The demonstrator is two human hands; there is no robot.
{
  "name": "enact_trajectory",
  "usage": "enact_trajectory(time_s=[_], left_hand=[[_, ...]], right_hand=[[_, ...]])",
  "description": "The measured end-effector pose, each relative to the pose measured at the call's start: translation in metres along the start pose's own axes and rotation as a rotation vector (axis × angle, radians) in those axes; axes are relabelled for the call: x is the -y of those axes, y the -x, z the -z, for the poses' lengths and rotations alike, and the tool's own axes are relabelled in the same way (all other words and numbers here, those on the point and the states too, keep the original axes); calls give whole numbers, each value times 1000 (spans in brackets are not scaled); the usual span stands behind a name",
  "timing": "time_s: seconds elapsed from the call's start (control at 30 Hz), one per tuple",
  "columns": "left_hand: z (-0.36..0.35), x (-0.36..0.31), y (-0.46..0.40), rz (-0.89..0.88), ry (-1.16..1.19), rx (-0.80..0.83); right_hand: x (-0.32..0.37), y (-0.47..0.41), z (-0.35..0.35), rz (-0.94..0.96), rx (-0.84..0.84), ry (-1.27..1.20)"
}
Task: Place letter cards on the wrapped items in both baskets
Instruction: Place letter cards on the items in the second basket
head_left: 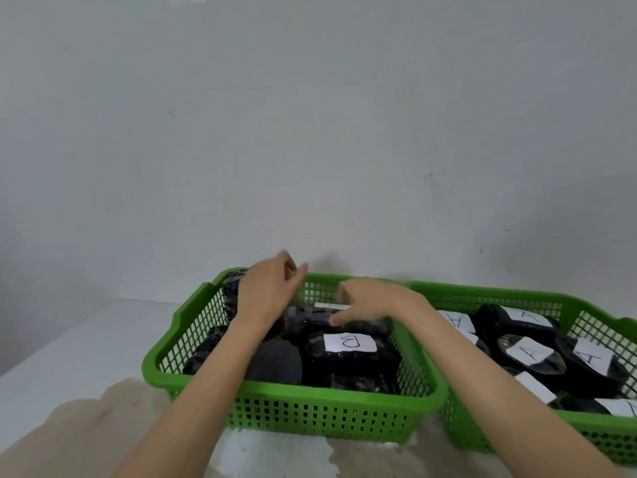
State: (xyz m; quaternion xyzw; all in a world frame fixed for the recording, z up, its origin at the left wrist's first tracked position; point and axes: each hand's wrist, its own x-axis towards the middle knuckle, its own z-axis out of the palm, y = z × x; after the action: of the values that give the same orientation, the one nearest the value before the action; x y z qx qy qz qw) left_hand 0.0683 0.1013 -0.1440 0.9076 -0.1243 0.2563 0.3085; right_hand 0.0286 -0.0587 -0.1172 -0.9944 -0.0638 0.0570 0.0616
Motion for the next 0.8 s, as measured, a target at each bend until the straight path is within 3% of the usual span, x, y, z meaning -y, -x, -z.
enact_trajectory(time_s=[0.07, 0.17, 0.27, 0.37, 0.43, 0.53, 0.6, 0.7, 0.73, 0.8], left_hand=[[6, 9, -12, 4, -150, -128], [3, 43, -14, 75, -460, 130], [-6, 67, -13, 130, -440, 281], [-4, 63, -15, 177, -343, 236], [0, 58, -13, 224, -191, 111], [14, 45, -7, 310, 222, -156], [20, 38, -7, 429, 546, -250], [22, 33, -12, 620, 1048, -201], [22, 32, -13, 637, 1091, -179], [21, 31, -12, 616, 955, -177]], right_hand=[[14, -14, 8, 58, -91, -104], [34, -36, -5, 95, -242, -284], [36, -53, -36, 56, -299, -272], [28, -57, -49, 33, -282, -353], [25, -55, -47, 48, -374, -479], [32, -47, -38, 30, -478, -757], [43, -43, -31, 17, -359, -1031], [64, -41, -23, 48, -54, -1358], [72, -43, -19, 60, 4, -1448], [85, -47, -8, 35, 39, -1624]])
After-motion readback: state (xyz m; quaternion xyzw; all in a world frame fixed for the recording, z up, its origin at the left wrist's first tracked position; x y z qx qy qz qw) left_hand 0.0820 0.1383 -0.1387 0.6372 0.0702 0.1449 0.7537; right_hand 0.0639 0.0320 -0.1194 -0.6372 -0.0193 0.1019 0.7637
